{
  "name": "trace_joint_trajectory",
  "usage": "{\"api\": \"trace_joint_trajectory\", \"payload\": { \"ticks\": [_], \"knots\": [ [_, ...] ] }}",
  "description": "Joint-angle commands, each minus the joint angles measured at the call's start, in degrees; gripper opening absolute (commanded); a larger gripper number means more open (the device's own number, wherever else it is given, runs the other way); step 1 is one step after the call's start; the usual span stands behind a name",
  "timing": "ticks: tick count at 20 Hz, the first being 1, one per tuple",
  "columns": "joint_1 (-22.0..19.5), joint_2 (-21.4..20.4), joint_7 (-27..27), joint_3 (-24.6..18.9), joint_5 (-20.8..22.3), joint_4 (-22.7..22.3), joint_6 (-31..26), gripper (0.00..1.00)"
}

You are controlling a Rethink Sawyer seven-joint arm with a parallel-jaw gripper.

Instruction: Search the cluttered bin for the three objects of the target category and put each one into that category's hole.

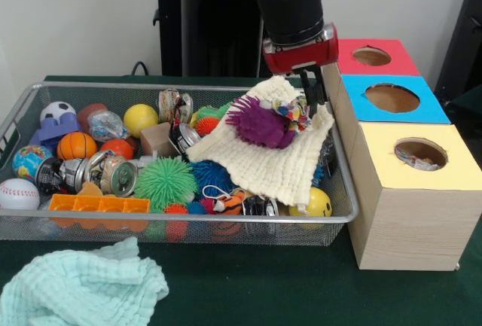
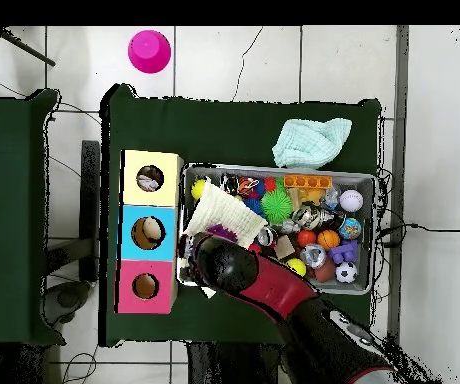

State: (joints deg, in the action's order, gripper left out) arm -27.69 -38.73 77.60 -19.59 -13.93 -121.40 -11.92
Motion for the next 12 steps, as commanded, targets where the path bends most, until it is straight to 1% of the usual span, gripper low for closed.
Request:
{"api": "trace_joint_trajectory", "payload": {
  "ticks": [1,3,5,12],
  "knots": [
    [2.22,-1.77,8.26,7.74,2.05,7.88,-2.22,1.0],
    [2.2,-1.67,8.43,7.7,1.96,7.81,-1.82,1.0],
    [3.1,-1.43,8.12,8.86,2.23,8.52,-2.5,1.0],
    [4.19,-2.48,7.29,10.18,3.13,8.8,-4.45,1.0]
  ]
}}
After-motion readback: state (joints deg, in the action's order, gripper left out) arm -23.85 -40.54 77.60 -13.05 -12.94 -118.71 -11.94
